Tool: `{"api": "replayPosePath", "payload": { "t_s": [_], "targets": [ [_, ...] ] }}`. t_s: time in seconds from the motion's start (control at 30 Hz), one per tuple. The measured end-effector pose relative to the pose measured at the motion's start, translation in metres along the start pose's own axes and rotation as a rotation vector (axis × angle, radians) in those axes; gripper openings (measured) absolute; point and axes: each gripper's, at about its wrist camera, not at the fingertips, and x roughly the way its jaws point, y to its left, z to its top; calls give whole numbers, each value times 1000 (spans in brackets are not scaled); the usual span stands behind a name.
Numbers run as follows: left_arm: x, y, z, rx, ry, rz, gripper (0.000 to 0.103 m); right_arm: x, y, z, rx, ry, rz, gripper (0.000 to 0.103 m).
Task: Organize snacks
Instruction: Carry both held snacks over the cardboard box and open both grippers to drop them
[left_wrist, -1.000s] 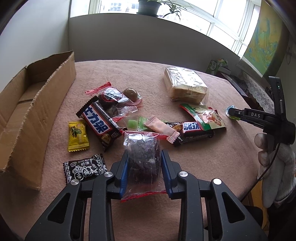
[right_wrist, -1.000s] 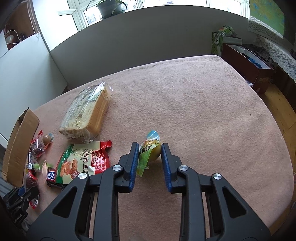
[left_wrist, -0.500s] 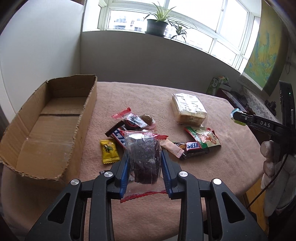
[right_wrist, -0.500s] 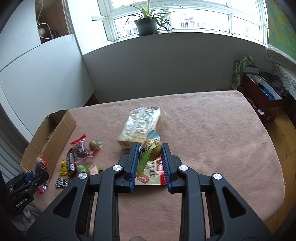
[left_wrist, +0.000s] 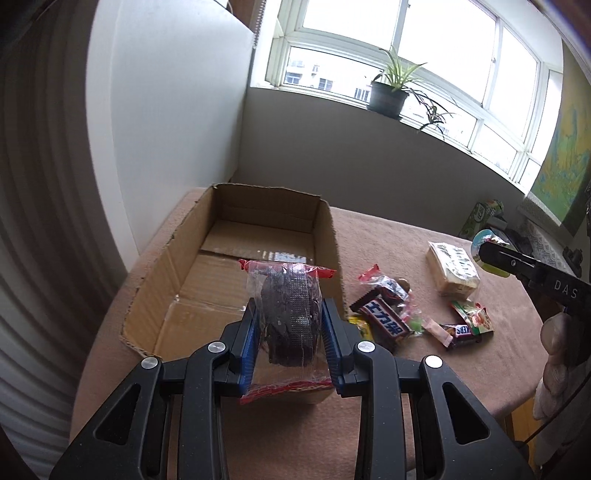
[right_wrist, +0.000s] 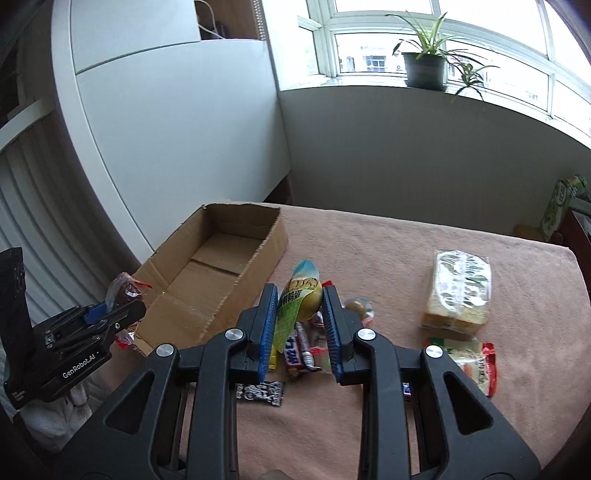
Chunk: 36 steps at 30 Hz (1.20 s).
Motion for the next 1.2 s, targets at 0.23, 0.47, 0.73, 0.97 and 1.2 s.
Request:
{"api": "replayPosePath", "payload": {
  "t_s": [0.23, 0.47, 0.73, 0.97, 1.2],
  "targets": [
    [7, 35, 4, -43, 2, 50, 30, 42, 58, 4, -59, 48, 68, 26],
    [21, 50, 9, -49, 22, 66, 30, 74, 83, -1, -87, 108, 87, 26],
    [24, 59, 10, -60, 27, 96, 39, 66, 88, -4, -105, 69, 72, 67],
    [17, 61, 9, -73, 7, 106, 61, 50, 72, 0, -82, 49, 70, 72],
    [9, 48, 8, -68, -1, 90, 61, 26, 46, -2, -65, 26, 47, 72]
  ]
}}
